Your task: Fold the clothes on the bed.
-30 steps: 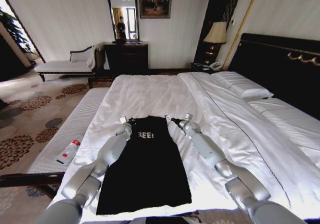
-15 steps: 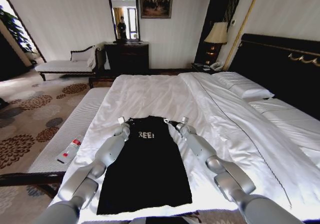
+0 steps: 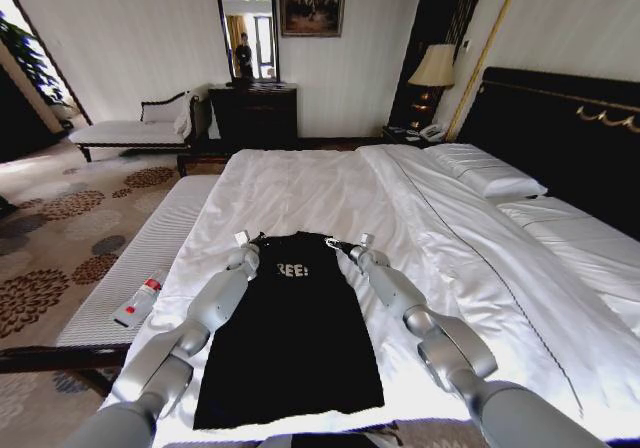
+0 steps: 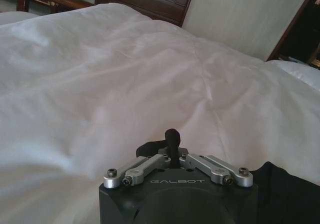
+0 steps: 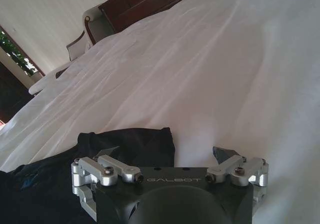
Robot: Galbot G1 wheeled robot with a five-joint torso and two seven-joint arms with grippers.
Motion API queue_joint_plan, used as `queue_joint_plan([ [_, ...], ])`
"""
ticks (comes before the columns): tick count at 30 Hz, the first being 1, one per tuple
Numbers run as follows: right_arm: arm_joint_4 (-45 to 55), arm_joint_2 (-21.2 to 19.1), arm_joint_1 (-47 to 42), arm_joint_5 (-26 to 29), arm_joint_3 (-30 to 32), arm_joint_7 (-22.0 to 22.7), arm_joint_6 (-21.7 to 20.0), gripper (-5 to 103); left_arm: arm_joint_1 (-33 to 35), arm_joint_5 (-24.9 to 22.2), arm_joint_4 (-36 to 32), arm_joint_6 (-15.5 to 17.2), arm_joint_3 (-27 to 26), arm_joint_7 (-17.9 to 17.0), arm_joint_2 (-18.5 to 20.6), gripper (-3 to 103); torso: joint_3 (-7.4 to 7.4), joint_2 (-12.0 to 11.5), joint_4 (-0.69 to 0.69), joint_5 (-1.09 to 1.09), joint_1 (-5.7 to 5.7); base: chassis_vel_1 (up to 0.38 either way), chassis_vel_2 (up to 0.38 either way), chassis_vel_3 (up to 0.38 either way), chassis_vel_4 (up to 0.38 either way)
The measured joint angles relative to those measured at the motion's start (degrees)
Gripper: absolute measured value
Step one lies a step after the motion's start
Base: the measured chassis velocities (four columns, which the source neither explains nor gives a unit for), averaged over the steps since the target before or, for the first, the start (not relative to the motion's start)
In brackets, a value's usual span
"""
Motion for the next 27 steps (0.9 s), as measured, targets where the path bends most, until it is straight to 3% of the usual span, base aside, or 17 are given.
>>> queue_joint_plan([
  [4,-1.2,0.3,0.5,-1.1,0.7,-0.7,0.2,103,0.2,0.0,-0.1,0.0,-0.1,0.0,0.0,1,0.00,0.0,0.00,0.00,0.00,0.000,0.000,0.000,0.000],
  [6,-2.6,0.8,1.1,-2.3,1.3,-1.3,0.3,91,0.2,0.0,-0.1,0.0,-0.2,0.1,-0.2,1,0.00,0.0,-0.01,0.00,0.00,0.000,0.000,0.000,0.000],
  [8,-3.1,1.1,1.4,-3.0,1.7,-1.5,0.4,91,0.2,0.0,-0.1,0.0,-0.2,0.1,-0.2,1,0.00,0.0,-0.01,0.00,0.00,0.000,0.000,0.000,0.000],
  [11,-4.3,1.9,2.0,-4.5,2.4,-2.1,0.5,75,0.2,-0.2,-0.5,0.0,-0.2,0.0,-0.1,1,0.00,0.0,0.00,0.00,0.00,0.000,0.000,0.000,0.000],
  [12,-4.3,1.9,2.0,-4.5,2.4,-2.1,0.5,75,0.2,-0.2,-0.5,0.0,-0.2,0.0,-0.1,1,0.00,0.0,0.00,0.00,0.00,0.000,0.000,0.000,0.000],
  [16,-5.0,2.2,2.3,-5.6,2.7,-2.6,0.7,53,0.4,-0.4,-1.3,0.1,-0.1,-0.1,0.6,1,0.00,0.0,0.00,0.00,0.00,0.000,0.000,0.000,0.000],
  [18,-5.0,2.2,2.3,-5.6,2.7,-2.6,0.7,53,0.6,-0.4,-1.5,0.1,-0.1,-0.1,0.8,1,0.00,0.0,0.00,0.00,0.00,0.000,0.000,0.000,0.000],
  [21,-5.2,2.3,2.2,-5.6,2.9,-2.6,1.0,37,0.9,-0.4,-1.7,0.1,-0.1,-0.2,1.0,1,0.00,0.0,0.00,0.00,0.00,0.000,0.000,0.000,0.000],
  [27,-5.3,2.6,1.8,-5.6,3.4,-2.1,1.5,21,1.1,0.0,-2.1,-0.2,-0.1,-0.7,0.7,1,0.00,0.0,0.00,0.00,0.00,0.000,0.000,0.000,0.000],
])
